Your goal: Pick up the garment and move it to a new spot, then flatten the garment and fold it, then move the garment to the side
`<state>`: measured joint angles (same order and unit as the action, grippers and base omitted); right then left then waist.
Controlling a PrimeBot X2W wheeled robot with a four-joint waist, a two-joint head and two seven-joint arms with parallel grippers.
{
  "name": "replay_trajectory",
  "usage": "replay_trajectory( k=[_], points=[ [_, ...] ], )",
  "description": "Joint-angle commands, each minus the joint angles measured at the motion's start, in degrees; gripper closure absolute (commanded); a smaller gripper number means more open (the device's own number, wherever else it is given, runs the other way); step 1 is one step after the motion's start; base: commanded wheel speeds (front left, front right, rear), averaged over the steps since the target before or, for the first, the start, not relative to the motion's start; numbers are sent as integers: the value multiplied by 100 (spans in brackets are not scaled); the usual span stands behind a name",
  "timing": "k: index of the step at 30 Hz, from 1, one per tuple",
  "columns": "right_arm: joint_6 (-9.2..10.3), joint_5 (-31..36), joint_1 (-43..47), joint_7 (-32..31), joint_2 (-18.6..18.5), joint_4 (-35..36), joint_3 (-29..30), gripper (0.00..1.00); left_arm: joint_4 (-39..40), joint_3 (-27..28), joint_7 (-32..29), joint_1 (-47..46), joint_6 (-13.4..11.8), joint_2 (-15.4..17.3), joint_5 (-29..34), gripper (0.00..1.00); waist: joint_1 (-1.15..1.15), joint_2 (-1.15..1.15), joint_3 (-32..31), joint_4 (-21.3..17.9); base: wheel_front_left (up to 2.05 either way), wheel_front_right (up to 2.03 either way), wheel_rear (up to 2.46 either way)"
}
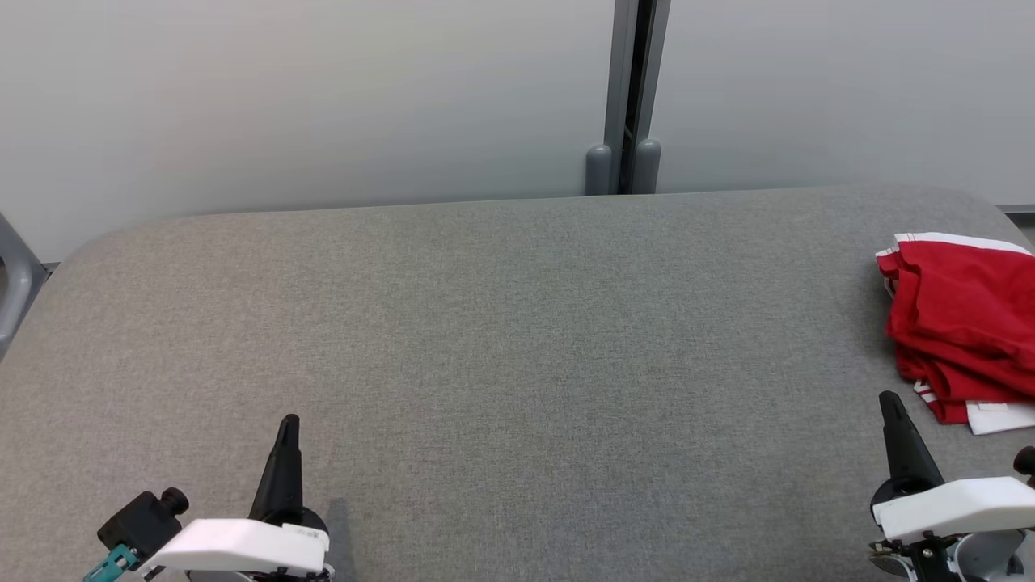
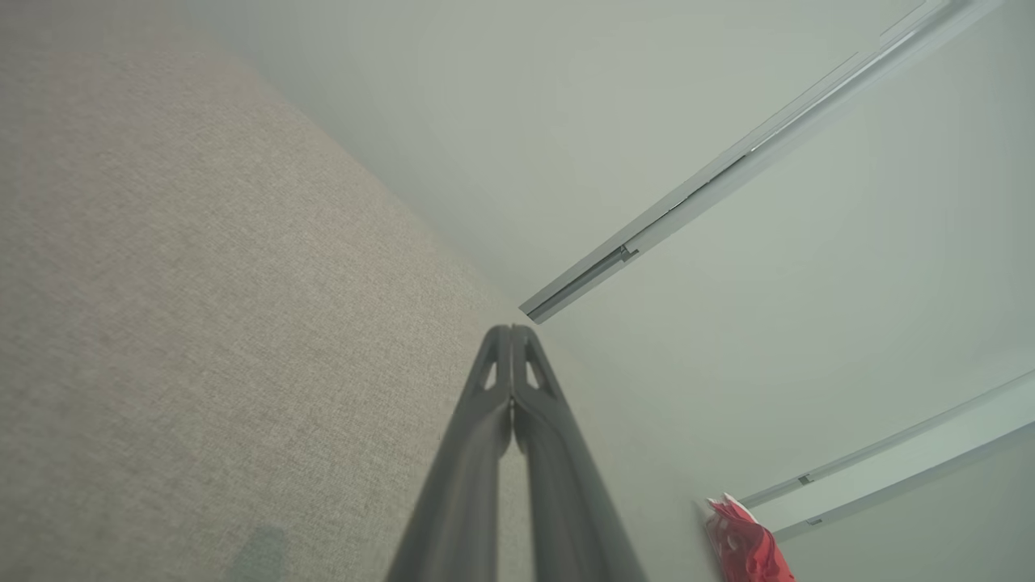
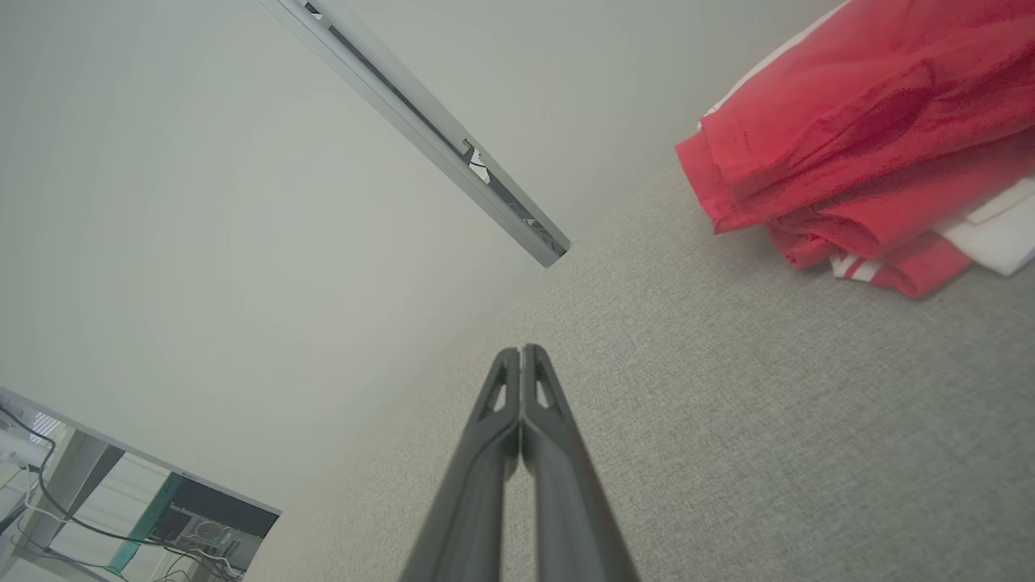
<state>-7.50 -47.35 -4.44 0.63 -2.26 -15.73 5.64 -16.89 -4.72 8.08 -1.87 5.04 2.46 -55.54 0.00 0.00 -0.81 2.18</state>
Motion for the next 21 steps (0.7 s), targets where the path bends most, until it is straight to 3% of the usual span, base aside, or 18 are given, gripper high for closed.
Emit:
replay_trajectory(
  k=[1,21],
  points=[
    [0,-209,-142,-65,-49,85,78,100,83,32,-26,-209,49,30,-179,100,0,0,2,-4,0,0,0],
    [0,-1489,-173,-501,-62,110,399,100,91,70,-239,-369,111,38,-1292,100,0,0,25,-55,0,0,0]
  ],
)
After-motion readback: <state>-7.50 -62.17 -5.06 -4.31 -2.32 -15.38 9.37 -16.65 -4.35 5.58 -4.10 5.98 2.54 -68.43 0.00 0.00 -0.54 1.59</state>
